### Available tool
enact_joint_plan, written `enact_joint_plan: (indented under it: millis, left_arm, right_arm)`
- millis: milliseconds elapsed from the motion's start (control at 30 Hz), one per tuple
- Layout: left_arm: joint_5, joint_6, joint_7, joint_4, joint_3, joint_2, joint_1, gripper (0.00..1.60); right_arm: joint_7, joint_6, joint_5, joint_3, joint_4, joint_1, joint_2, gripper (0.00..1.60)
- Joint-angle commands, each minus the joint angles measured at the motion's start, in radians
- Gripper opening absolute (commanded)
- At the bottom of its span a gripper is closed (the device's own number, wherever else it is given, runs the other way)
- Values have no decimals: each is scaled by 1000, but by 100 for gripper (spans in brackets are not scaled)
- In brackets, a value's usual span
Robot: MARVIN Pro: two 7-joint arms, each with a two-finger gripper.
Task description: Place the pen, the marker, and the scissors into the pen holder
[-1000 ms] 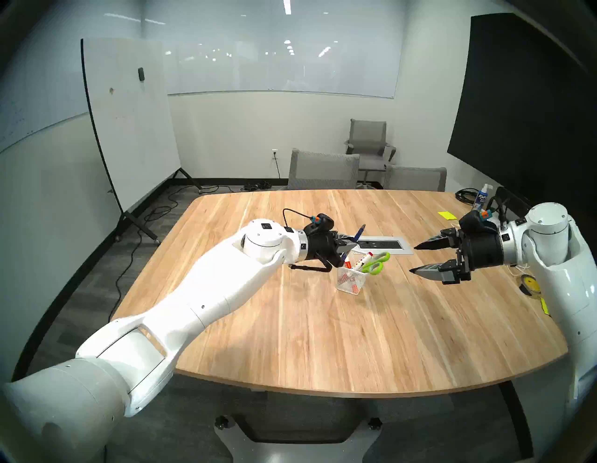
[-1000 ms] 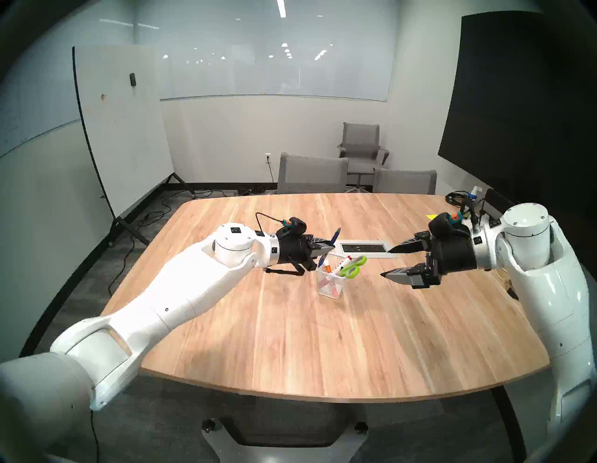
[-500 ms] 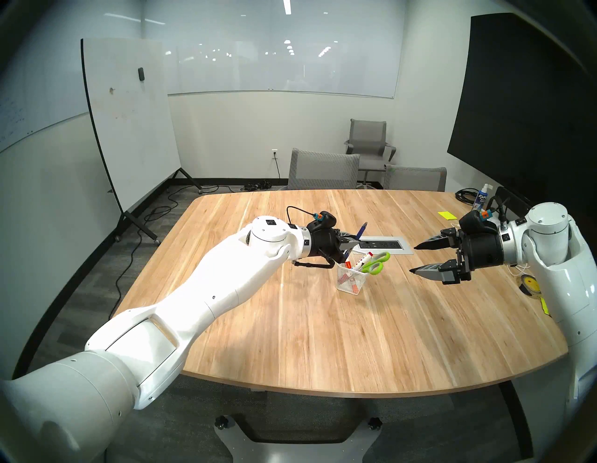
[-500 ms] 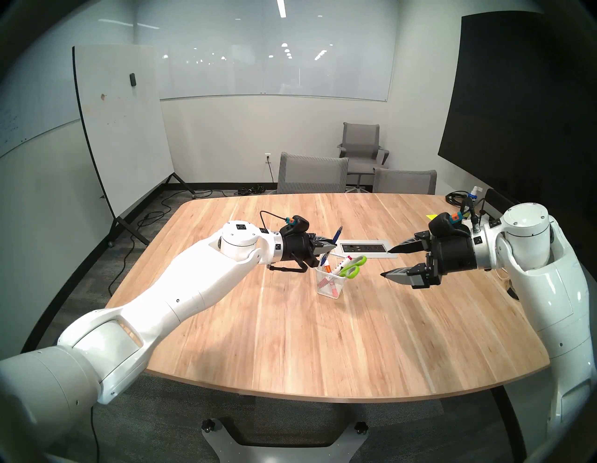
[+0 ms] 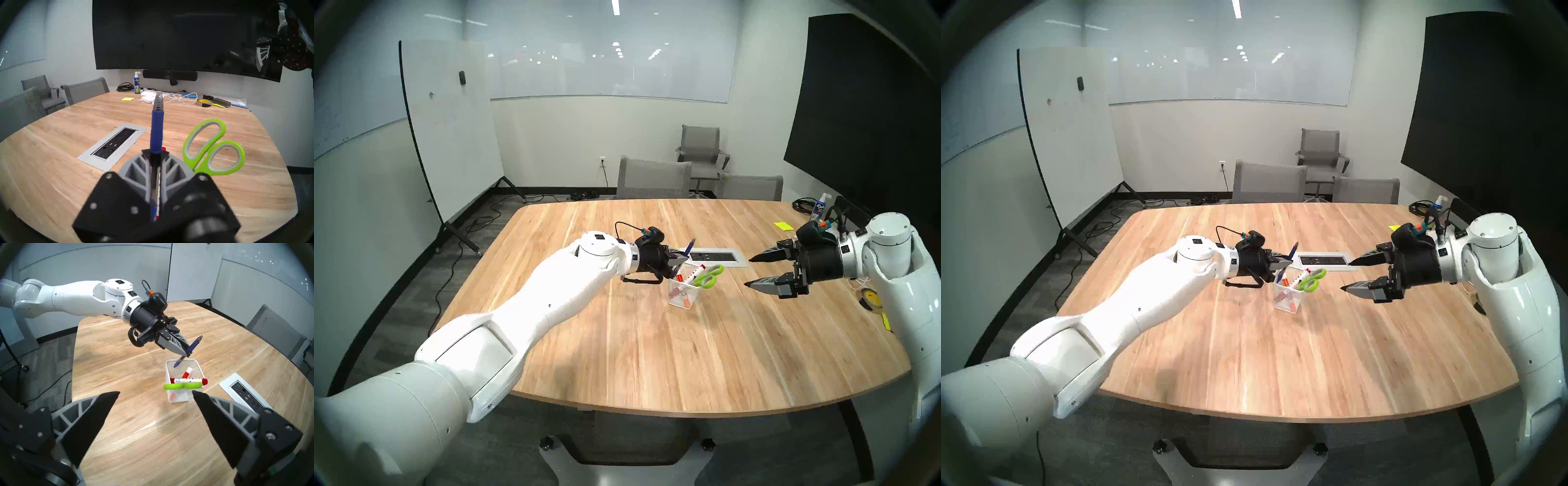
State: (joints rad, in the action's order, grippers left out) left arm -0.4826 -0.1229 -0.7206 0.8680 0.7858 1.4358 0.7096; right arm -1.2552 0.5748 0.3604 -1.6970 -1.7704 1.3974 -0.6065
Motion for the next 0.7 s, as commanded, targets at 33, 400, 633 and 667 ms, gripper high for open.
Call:
enact_joint_plan:
  millis: [33,400,633,667]
  left_arm:
    - [-10,25,-17,-1,5,56,-40,0]
    - [-11,38,-36,-48,8,60,-30,0]
    - [-13,51,-47,-87,12,62,-28,0]
    - [-13,52,-48,-90,13,62,-28,0]
  right_arm:
    - [-8,2,8,-6,-3,-12,4,160]
    - [-10,3,9,-4,-2,-14,5,160]
    - [-10,3,10,-4,-2,-14,5,160]
    - [-10,3,10,-4,-2,-14,5,160]
